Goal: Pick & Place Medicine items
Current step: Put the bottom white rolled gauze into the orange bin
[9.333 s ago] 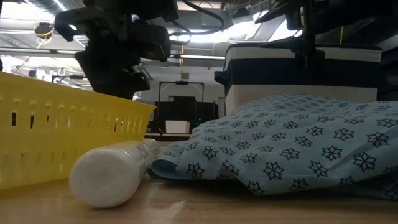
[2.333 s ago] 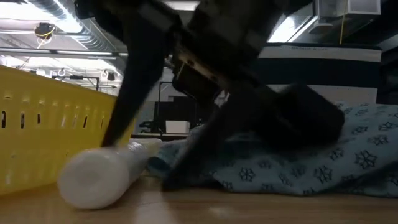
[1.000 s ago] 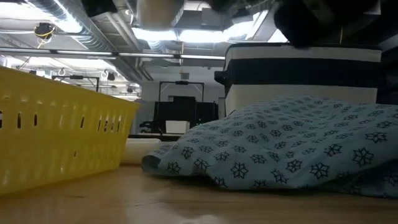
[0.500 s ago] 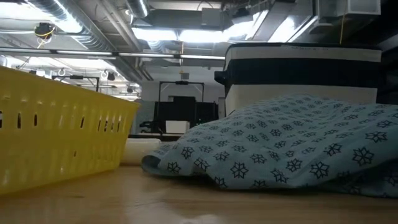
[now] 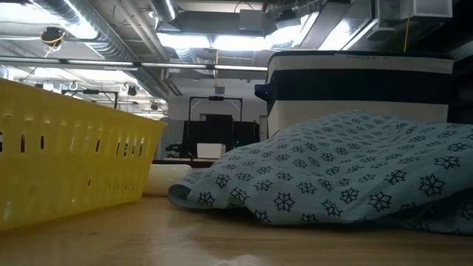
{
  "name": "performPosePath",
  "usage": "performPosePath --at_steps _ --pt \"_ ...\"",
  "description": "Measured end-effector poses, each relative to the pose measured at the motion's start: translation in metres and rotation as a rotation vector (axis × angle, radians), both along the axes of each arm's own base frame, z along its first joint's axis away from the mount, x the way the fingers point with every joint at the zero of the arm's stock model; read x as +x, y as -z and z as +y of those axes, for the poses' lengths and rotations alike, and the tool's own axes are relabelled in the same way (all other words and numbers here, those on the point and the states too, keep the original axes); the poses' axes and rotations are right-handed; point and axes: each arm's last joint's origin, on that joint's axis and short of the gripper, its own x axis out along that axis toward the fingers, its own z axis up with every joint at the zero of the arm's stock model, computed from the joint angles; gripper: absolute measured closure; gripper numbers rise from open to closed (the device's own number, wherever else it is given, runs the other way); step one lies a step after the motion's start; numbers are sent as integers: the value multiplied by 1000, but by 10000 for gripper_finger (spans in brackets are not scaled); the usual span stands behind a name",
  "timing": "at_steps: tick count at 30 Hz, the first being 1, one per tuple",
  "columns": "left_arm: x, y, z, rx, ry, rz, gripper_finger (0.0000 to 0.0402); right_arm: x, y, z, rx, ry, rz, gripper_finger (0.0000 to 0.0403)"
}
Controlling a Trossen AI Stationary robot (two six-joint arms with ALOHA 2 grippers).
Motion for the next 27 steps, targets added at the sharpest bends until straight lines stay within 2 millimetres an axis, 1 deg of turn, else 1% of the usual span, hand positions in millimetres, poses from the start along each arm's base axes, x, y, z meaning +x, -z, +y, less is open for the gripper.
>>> performPosePath --at_steps 3,8,11,14,19,24,27 --pt "5 2 -5 0 16 1 217 2 -2 -4 8 3 -19 361" --pt "19 13 -12 40 15 50 217 3 -3 -5 16 -3 -32 361" --pt "28 19 -11 70 -3 61 217 3 -4 -5 23 -6 -38 361" --pt "36 22 -10 58 12 65 217 2 -4 -3 23 -9 -31 361" --pt "44 19 -13 16 67 8 217 1 -4 -2 22 -18 -36 361" --pt "44 13 -15 -47 127 -31 217 1 -6 -2 15 -23 -55 361" --pt "43 11 -16 -76 161 -28 217 2 -3 -2 4 -17 -41 361"
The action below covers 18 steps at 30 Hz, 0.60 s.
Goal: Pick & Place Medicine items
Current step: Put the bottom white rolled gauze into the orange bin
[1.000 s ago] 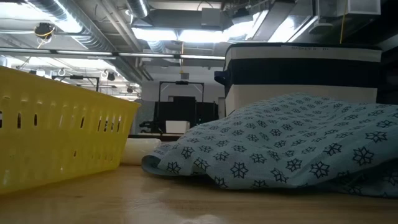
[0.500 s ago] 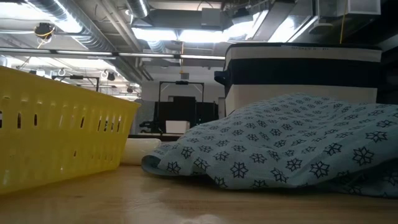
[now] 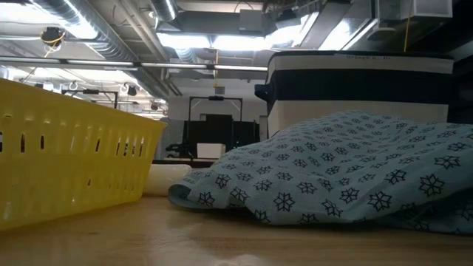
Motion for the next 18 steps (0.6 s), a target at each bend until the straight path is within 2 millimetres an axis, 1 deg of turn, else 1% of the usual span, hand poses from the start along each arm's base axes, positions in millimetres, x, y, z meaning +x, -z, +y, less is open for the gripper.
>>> performPosePath --at_steps 10,18 --pt "0 1 0 -28 14 34 217 0 0 0 -10 6 -5 361" --pt "6 6 -2 -20 8 65 217 0 1 -1 -19 32 -7 361"
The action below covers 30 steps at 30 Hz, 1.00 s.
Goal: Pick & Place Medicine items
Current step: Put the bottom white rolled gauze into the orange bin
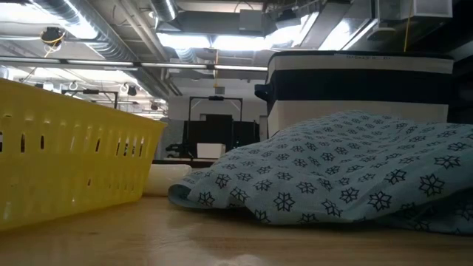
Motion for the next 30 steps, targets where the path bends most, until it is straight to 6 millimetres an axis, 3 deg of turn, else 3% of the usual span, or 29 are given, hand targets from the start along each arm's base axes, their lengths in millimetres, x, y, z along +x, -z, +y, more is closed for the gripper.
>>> performPosePath --at_steps 5,13,16,19,25,30 --pt "2 3 0 15 -30 16 236 0 0 -1 -1 10 -3 361" --pt "2 3 1 25 -34 13 354 0 0 0 -11 0 -13 361" --pt "2 3 1 18 -19 14 379 1 -2 0 -27 -6 -42 353" --pt "2 2 0 -2 5 18 379 1 -4 1 -24 -10 -74 321" --pt "-11 6 2 -14 65 137 374 -3 -7 11 -22 -90 -106 218" --pt "-28 10 4 -7 78 266 375 -10 3 20 -47 -142 -4 158"
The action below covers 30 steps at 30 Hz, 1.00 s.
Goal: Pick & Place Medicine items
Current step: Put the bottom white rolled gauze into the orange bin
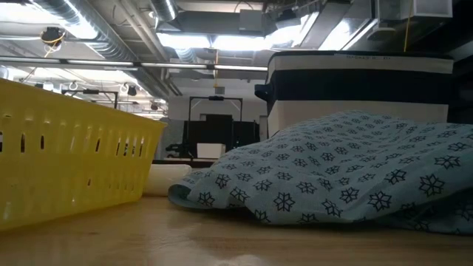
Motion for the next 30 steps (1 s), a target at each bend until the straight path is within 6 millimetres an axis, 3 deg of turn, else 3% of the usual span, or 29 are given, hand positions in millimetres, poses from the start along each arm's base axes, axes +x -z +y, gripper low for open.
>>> performPosePath --at_steps 7,14,21,30 --pt "-37 18 -3 96 5 355 374 -10 20 5 -107 48 196 147" --pt "-67 29 -14 242 -62 596 373 -14 21 15 -178 117 170 165" --pt "-71 50 -27 236 -76 693 373 -15 21 18 -230 164 139 171" --pt "-65 113 -38 87 -5 802 372 -14 22 16 -262 171 118 172"
